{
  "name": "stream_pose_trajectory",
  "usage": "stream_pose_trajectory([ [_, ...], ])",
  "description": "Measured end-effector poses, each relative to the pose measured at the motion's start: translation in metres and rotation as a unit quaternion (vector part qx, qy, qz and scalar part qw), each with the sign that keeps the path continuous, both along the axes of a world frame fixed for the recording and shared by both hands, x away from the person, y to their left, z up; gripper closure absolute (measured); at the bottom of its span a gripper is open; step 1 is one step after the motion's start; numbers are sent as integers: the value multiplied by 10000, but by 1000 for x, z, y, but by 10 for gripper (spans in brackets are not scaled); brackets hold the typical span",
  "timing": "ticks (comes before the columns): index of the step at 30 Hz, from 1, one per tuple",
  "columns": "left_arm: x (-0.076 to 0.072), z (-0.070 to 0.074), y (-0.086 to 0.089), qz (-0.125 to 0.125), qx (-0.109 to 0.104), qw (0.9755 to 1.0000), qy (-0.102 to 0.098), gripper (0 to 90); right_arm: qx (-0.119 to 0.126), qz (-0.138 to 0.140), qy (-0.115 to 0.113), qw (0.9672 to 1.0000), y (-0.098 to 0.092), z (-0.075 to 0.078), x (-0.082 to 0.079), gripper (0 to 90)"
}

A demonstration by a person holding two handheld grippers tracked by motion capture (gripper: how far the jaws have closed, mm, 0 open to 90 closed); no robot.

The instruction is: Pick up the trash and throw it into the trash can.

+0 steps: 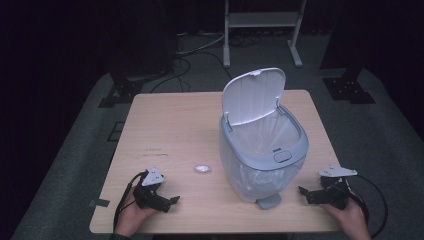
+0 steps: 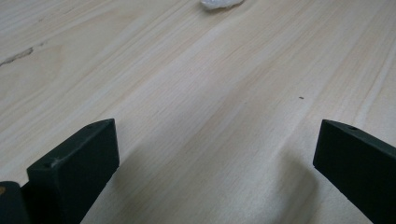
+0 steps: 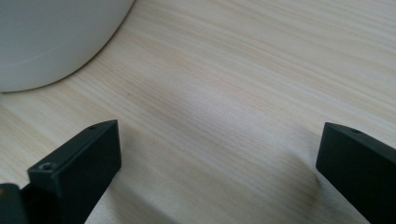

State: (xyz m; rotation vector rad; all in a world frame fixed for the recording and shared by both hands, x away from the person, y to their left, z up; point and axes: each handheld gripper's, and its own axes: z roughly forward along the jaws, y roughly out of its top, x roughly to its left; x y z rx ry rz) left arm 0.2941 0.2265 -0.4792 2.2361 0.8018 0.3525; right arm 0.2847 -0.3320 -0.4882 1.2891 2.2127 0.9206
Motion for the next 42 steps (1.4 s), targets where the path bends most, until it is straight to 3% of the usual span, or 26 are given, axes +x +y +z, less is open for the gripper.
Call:
stream_pose_trajectory([
  [3,1,4,-3,-20,-43,10000,-25,0,4,-10,1,10000,0,0,0,0],
  [6,3,7,-5,-49,-60,10000,-48,0,125,-34,145,9998,-1,-1,1,0],
  [13,7,14,-11,-104,-99,9998,-116,0,128,-51,141,9998,-1,-1,1,0],
  [26,23,25,-38,-371,-241,9987,-260,0,128,-58,140,9998,-1,-1,1,0],
  [32,32,30,-48,-438,-196,9982,-348,0,121,-57,137,9998,-1,-1,1,0],
  [35,37,30,-53,-451,-353,9977,-372,0,124,-57,138,9998,-1,-1,1,0],
  [39,43,32,-59,-536,-217,9974,-424,0,125,-56,138,9998,-1,-1,1,0],
  [42,49,32,-64,-560,-229,9972,-446,0,124,-57,138,9998,-1,-1,1,0],
])
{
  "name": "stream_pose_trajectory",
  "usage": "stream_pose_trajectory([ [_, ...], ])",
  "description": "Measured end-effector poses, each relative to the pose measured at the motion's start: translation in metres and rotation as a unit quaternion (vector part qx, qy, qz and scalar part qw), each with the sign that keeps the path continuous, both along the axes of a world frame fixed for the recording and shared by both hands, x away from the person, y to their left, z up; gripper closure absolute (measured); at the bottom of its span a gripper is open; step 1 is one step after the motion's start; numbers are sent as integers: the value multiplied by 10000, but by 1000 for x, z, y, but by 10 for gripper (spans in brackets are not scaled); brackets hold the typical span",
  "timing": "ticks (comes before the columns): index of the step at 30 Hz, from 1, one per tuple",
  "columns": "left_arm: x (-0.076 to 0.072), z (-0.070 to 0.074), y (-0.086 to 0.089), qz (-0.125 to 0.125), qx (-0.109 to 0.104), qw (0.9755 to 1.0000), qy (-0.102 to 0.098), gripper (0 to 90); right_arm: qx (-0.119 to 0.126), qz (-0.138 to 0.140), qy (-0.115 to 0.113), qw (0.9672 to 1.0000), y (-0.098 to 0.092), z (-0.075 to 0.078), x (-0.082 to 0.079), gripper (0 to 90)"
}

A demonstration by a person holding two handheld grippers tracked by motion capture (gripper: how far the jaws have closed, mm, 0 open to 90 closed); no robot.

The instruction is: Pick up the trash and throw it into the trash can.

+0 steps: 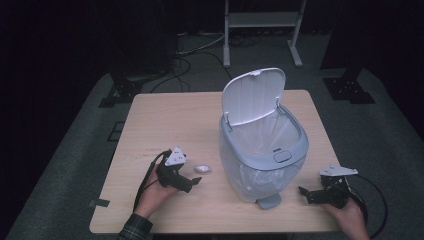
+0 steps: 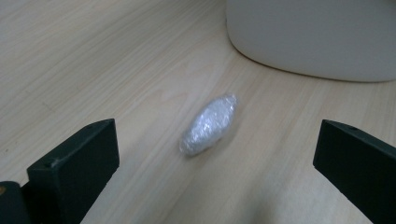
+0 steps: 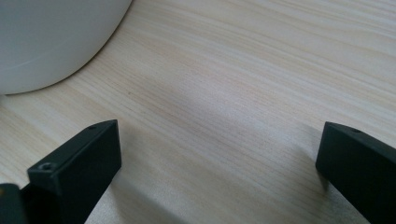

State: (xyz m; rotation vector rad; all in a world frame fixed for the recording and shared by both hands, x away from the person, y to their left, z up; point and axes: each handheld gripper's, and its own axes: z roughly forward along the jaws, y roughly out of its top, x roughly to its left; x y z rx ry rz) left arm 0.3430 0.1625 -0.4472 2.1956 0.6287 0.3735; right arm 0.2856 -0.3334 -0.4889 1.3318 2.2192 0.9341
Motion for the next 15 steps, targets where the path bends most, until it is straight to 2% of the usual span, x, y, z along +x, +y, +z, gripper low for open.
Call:
stream_pose_trajectory([
  [3,6,-2,-4,-4,-100,9999,9,0,-1,2,0,10000,0,0,0,0],
  [7,13,-8,-10,-14,-110,9999,38,0,1,-3,5,10000,0,0,0,0],
  [11,20,-16,-16,-48,48,9999,77,0,-1,-1,5,10000,0,0,0,0],
  [15,24,-22,-21,-131,89,9998,118,27,4,-1,2,10000,0,0,0,0],
])
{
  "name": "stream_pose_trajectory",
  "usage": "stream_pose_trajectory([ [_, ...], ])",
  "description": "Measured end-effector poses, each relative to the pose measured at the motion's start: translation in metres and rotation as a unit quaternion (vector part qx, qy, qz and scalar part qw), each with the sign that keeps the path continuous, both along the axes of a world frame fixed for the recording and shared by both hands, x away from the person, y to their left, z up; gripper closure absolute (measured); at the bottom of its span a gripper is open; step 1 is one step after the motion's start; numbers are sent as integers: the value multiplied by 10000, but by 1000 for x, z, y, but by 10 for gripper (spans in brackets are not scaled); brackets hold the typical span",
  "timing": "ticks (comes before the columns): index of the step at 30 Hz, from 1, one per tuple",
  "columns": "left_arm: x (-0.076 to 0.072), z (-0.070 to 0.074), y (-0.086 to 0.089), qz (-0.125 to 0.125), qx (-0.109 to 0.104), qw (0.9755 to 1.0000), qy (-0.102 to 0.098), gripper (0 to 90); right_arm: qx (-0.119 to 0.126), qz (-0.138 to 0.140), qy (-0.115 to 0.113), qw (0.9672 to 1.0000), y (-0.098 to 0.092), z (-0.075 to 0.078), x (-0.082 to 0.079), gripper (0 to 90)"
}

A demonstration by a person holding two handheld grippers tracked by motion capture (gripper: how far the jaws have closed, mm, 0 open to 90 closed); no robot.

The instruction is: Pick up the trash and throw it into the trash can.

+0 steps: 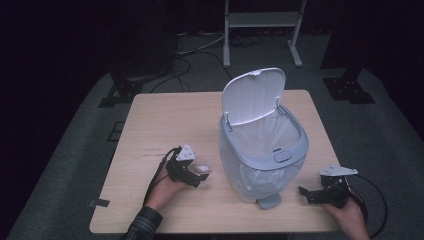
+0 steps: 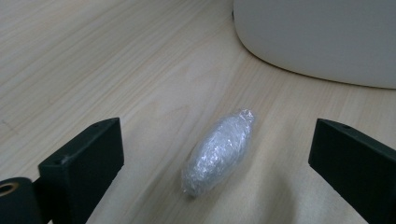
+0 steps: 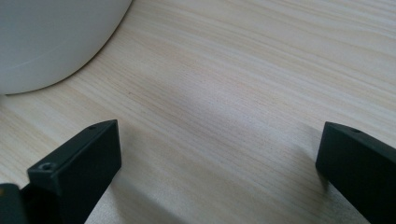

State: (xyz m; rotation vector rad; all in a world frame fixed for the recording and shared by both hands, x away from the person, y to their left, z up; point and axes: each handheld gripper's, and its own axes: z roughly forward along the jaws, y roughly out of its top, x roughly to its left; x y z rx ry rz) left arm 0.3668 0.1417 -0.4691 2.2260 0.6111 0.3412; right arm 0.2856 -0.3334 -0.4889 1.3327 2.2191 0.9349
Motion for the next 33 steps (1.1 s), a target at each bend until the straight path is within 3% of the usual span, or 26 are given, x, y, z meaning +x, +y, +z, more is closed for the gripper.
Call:
stream_pose_trajectory([
  [12,3,-12,-7,-198,113,9996,173,154,3,0,0,10000,0,0,0,0],
  [19,0,-12,-7,-359,-4,9993,145,262,0,1,-3,10000,0,0,0,0],
  [22,-1,-12,-7,-410,-51,9991,126,347,-5,2,1,10000,0,0,0,0],
  [33,-3,-12,-4,-386,-135,9991,96,524,-3,0,-1,10000,0,0,0,0],
])
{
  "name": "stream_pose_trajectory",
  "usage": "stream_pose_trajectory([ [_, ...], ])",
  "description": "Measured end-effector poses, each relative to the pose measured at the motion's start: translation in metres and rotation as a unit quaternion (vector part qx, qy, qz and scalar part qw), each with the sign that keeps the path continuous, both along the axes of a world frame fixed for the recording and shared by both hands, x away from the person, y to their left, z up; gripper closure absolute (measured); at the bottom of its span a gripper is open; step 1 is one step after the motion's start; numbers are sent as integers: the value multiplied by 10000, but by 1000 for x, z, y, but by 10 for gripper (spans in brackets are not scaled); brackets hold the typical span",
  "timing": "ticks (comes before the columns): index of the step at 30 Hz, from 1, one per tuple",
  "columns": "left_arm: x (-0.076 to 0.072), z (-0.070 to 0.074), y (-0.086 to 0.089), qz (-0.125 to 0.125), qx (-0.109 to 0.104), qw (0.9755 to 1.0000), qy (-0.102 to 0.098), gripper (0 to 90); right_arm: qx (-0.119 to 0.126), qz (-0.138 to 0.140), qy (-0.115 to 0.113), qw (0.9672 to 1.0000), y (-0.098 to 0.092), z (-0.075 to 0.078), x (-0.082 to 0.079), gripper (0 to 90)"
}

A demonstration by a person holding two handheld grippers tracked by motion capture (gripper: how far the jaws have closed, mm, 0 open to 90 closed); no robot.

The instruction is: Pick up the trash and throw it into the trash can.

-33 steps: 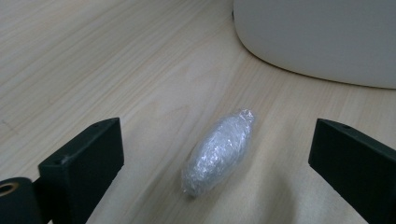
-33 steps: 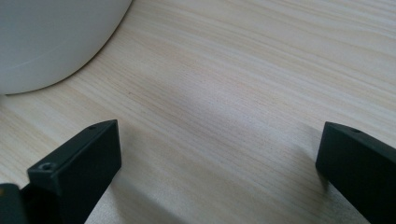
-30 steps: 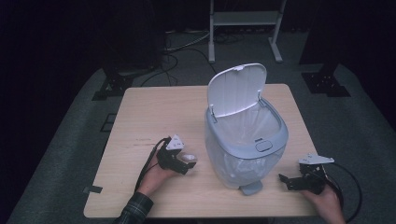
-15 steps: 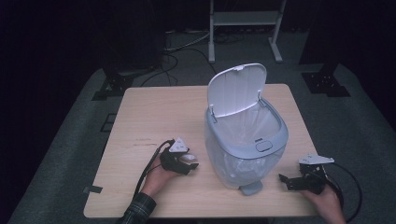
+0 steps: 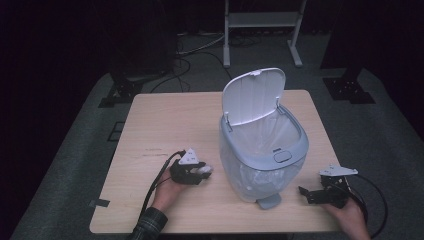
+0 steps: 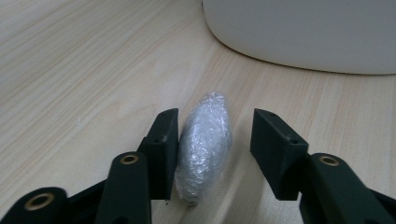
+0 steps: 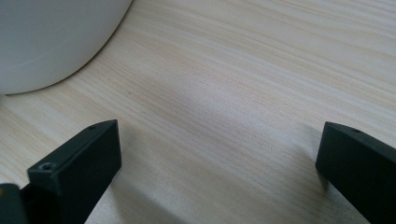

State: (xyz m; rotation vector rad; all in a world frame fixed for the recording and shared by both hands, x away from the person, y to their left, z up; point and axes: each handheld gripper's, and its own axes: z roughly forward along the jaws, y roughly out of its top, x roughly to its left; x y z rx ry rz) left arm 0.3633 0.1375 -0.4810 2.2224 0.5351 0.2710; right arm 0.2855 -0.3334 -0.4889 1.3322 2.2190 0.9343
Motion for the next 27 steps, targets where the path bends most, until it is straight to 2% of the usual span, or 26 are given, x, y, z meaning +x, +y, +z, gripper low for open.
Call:
stream_pose_trajectory([
  [10,-1,0,2,100,-40,9999,-11,641,0,0,0,10000,0,0,0,0],
  [22,-3,0,3,81,-52,10000,18,655,-2,3,2,10000,0,0,0,0],
  [27,-4,1,5,1,-108,9998,145,654,3,2,0,10000,0,0,0,0],
])
